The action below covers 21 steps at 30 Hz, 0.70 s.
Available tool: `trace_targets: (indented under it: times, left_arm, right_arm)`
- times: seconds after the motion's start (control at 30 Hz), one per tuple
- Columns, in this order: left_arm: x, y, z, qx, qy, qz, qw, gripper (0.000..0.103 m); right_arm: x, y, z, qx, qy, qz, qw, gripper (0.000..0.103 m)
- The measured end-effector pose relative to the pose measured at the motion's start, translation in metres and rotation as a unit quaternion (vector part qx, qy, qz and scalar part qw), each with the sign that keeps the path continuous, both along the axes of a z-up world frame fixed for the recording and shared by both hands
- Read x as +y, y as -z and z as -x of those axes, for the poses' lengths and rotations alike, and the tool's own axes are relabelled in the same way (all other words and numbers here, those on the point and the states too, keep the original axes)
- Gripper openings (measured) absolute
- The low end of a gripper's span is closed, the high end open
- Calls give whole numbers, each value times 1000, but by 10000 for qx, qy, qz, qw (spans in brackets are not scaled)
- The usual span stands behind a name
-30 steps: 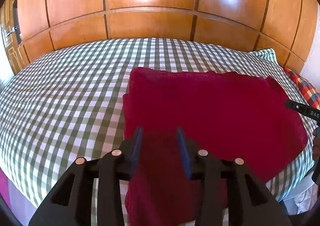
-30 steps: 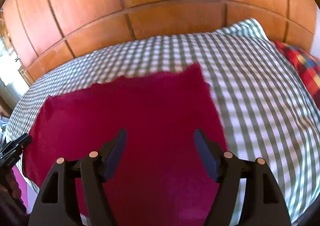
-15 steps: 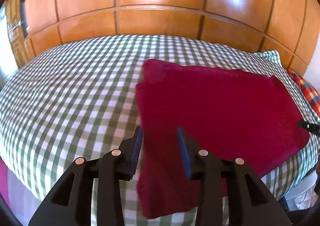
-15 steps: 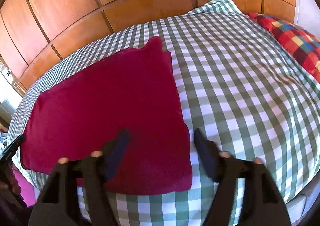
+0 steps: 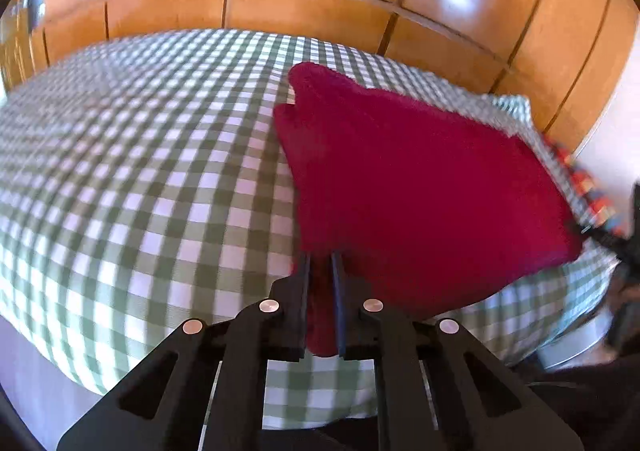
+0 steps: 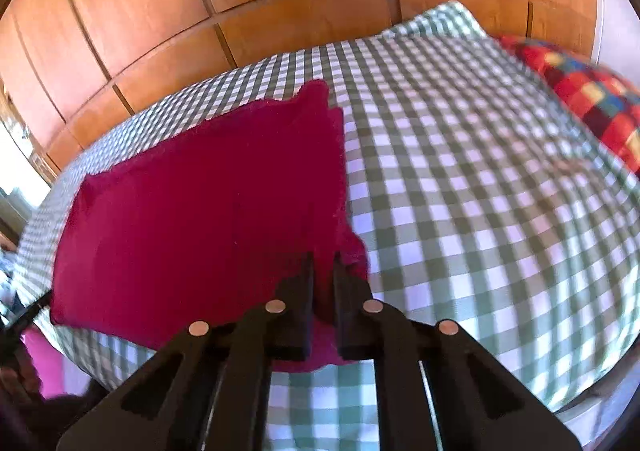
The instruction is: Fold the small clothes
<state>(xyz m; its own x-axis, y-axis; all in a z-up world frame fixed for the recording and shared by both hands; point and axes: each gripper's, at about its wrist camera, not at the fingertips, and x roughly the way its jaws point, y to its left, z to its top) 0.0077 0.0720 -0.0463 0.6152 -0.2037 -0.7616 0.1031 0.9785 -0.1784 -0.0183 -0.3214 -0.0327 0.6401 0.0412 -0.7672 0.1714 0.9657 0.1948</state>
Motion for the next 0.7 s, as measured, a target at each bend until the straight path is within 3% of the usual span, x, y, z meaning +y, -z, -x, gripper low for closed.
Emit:
trace_targets:
  times: [0.17, 0.23, 0.3, 0.37, 0.5, 0.7]
  left_arm:
    - [2, 4, -5, 163, 25, 70, 9998, 9]
    - [11, -6, -6, 115, -55, 403, 9991, 13]
    - [22, -15, -12, -6, -264, 488, 9985, 19]
    - [27, -26, -19, -187, -375, 519, 9978, 19]
    - [10, -49, -48, -514, -138, 351, 9980, 19]
    - [-67, -66, -98, -725, 1065, -217, 9914, 19]
  right_arm:
    - [-5, 17, -2, 291, 37, 7, 9996, 8]
    - [-5, 11, -4, 218, 82, 61, 9997, 24]
    - [-9, 1, -5, 52, 205, 10, 9998, 49]
    - [-9, -9, -8, -126, 267, 10, 9996, 57]
    - [17, -22, -24, -343, -109, 35, 9993, 59]
    - [79, -5, -49, -206, -1058, 240, 9939, 62]
